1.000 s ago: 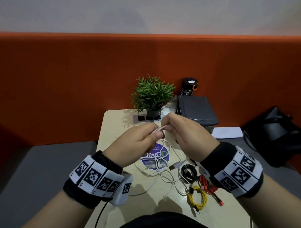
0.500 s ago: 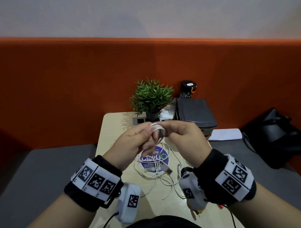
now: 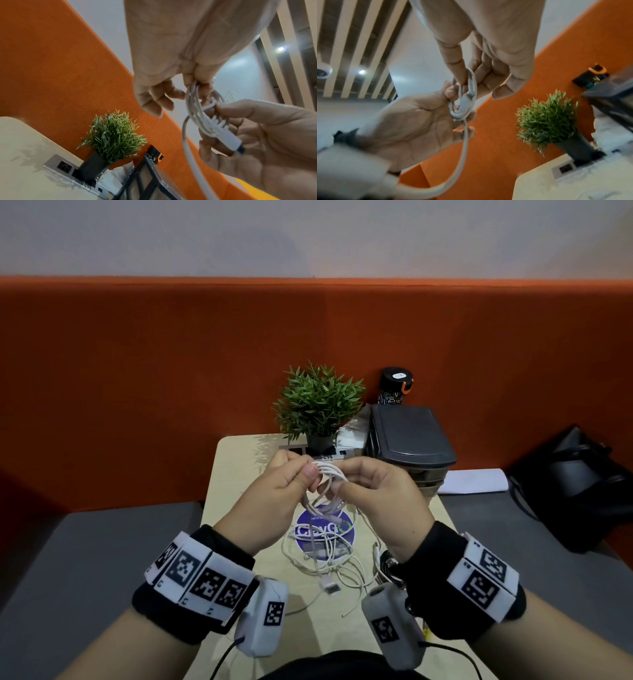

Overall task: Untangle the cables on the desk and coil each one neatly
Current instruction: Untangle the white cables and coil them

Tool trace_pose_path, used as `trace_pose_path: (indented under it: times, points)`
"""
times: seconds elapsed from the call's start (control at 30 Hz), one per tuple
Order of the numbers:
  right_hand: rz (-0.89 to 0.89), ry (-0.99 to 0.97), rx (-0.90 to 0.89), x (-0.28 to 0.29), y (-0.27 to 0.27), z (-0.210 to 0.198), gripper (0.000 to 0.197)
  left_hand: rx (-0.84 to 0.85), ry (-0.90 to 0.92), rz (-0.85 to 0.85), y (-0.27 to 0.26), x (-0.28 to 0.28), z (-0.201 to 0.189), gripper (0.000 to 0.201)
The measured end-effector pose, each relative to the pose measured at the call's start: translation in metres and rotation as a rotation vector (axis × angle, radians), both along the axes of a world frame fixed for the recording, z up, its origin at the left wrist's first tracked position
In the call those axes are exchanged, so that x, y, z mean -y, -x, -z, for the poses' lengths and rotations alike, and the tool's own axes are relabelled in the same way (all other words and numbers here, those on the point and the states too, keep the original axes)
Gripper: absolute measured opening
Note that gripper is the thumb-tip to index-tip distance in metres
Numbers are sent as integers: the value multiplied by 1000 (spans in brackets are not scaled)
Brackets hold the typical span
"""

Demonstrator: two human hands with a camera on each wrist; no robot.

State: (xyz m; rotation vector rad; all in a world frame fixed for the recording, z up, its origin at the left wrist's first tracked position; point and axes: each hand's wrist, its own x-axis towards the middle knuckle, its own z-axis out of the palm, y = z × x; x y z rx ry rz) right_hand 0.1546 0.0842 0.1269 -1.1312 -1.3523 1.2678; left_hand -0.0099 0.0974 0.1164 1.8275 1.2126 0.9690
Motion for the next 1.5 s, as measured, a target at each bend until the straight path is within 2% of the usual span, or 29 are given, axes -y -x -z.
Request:
trace_pose_path:
  times: [0.1,0.23,0.3,0.37,0.53,0.6,0.7,0.87,1.0,1.07,1.23,1.4,1.5]
  points:
    - [-41,149,-207,0,0,-1,29,-21,26,-20,-2,-1,4,31]
    - [-181,358,-439,-2,-5,-9,40,-104,-5,3,-3,0,7,28]
    - [-198,384,-462,-4,-6,-10,45,-128,-20,5,-6,1,7,28]
    - [-144,315,-327,-6,-5,-6,39,-139,-15,3,-11,2,6,28]
    - [111,-104,415,-7,-6,7,15,-153,-1,-28,-14,-1,4,30]
    - [153,-164,563,-6,-7,9,10,-163,-6,-19,-14,-1,4,32]
    - [114,-161,673,-7,-8,5,6,-341,-81,-50,-14,-2,8,29]
    - [-100,-142,792,-10,-9,-1,18,-516,-162,-72,-14,-4,12,24]
    - [-142,-138,909,-10,-10,-2,31,-623,-233,-120,-17,-5,10,24]
    - [-149,-102,920,-10,-15,-2,38,-634,-243,-147,-13,-8,9,23]
    - [-148,-59,933,-8,-25,-1,24,-657,-234,-141,-6,-13,11,23]
    - [-174,-85,1061,-9,-31,7,20,-500,-171,-138,-1,-17,14,23]
    - [-117,-209,1209,-12,-30,15,22,-408,-150,-93,-1,-16,13,30]
